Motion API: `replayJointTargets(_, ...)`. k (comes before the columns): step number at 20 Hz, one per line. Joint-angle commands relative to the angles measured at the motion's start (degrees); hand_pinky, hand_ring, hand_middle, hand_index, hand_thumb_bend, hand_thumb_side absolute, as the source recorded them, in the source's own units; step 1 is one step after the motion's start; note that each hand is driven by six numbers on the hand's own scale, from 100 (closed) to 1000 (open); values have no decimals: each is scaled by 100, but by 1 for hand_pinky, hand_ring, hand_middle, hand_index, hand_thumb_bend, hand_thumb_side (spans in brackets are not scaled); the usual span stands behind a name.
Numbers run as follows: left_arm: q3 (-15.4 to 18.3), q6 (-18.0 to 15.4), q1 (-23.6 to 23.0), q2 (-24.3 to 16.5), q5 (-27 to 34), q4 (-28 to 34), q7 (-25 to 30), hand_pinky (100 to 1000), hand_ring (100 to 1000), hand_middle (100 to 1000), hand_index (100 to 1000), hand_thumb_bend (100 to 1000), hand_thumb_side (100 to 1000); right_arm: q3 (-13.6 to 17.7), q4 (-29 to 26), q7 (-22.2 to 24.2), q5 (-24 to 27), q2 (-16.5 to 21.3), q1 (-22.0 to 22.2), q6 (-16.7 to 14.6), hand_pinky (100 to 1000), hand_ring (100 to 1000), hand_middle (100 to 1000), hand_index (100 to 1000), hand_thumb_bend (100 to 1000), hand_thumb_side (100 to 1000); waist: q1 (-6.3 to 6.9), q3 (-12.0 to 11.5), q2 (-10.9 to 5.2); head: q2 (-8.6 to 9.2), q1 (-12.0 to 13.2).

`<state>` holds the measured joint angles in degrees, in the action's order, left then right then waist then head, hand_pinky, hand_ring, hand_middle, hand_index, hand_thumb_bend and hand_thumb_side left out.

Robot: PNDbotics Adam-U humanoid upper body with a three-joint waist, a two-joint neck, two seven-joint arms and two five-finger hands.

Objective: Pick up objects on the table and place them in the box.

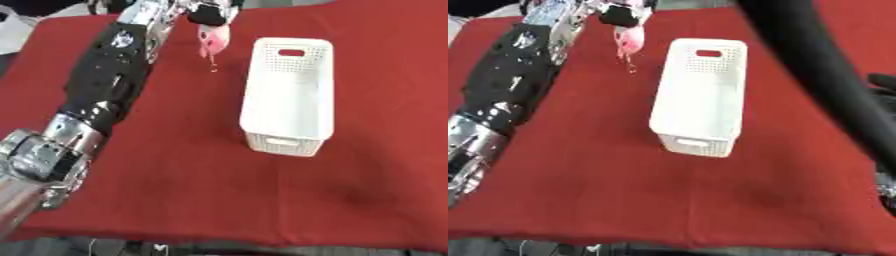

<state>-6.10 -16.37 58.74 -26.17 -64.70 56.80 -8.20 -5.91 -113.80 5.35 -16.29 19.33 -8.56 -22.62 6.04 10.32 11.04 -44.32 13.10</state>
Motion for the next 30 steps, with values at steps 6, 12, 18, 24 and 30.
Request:
replayJointTargets(6,-349,-146,-38,155,882,821,448,136,387,433,522,100,739,60,-79,-32,38,83,-123,-14,657,790,844,781,122,730,-12,118,-87,36,27)
replayJointTargets(12,-430,-132,-74,398,1023,971,654,125,392,447,541,100,740,56,-79,-31,54,93,-164,-22,657,789,843,781,121,730,14,172,-74,20,-9)
replayJointTargets(18,-543,-193,-215,631,1009,879,795,172,426,476,562,100,724,40,-79,-15,83,105,-230,-40,656,788,843,781,118,731,35,234,-52,20,-58)
replayJointTargets(24,-557,-353,-189,633,705,680,910,464,669,696,749,123,790,40,-79,-5,96,122,-240,-44,656,786,843,782,120,729,49,243,-50,20,-65)
replayJointTargets(30,-300,-324,-221,610,1143,816,207,478,742,794,902,128,972,51,-79,-5,82,114,-211,-35,656,786,844,782,119,730,33,203,-44,20,-72)
